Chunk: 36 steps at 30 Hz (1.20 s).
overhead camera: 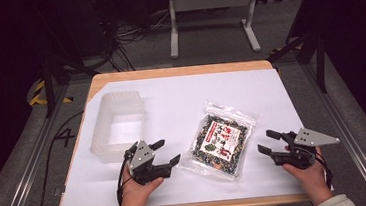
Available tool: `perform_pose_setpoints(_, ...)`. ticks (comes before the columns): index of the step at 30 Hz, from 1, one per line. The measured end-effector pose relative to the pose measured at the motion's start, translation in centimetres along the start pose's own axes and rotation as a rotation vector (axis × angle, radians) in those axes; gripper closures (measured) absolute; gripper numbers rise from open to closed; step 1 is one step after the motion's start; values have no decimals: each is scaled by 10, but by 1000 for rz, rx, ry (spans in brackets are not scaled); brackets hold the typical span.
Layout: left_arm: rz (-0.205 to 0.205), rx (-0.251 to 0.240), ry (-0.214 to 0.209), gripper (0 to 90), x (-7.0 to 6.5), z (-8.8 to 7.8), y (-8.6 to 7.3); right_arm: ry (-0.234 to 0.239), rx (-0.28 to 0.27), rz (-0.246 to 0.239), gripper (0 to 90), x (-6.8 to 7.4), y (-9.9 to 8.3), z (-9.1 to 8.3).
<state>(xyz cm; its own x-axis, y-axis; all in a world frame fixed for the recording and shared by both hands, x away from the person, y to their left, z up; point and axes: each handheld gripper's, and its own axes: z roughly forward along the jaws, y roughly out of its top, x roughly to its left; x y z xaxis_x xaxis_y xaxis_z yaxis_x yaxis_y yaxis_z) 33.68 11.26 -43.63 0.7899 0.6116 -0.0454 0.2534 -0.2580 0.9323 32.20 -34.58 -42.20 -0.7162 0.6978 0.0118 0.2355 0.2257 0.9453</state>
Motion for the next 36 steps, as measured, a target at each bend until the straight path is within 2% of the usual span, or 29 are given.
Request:
perform_pose_setpoints(7,0,14,12,261,-1,1,0,-25,20,10,349,-6,11,3)
perform_pose_setpoints(10,-1,16,12,260,0,1,0,-13,35,36,350,-12,17,7)
perform_pose_setpoints(13,-12,18,8,259,0,1,0,-18,27,35,349,-15,21,9)
perform_pose_setpoints(16,-9,13,0,257,1,0,0,-30,19,40,323,-20,27,12)
perform_pose_setpoints(18,-11,8,-3,252,1,0,0,-30,42,53,308,-26,30,17)
perform_pose_setpoints(27,-18,16,-13,250,0,1,0,-76,56,103,367,-49,40,32)
perform_pose_setpoints(30,-12,17,-14,247,0,1,0,-95,52,116,368,-57,43,38)
perform_pose_setpoints(34,-16,17,-13,245,0,1,0,-101,51,112,362,-61,45,41)
perform_pose_setpoints(36,-13,17,-12,245,1,1,-1,-103,59,129,354,-65,46,44)
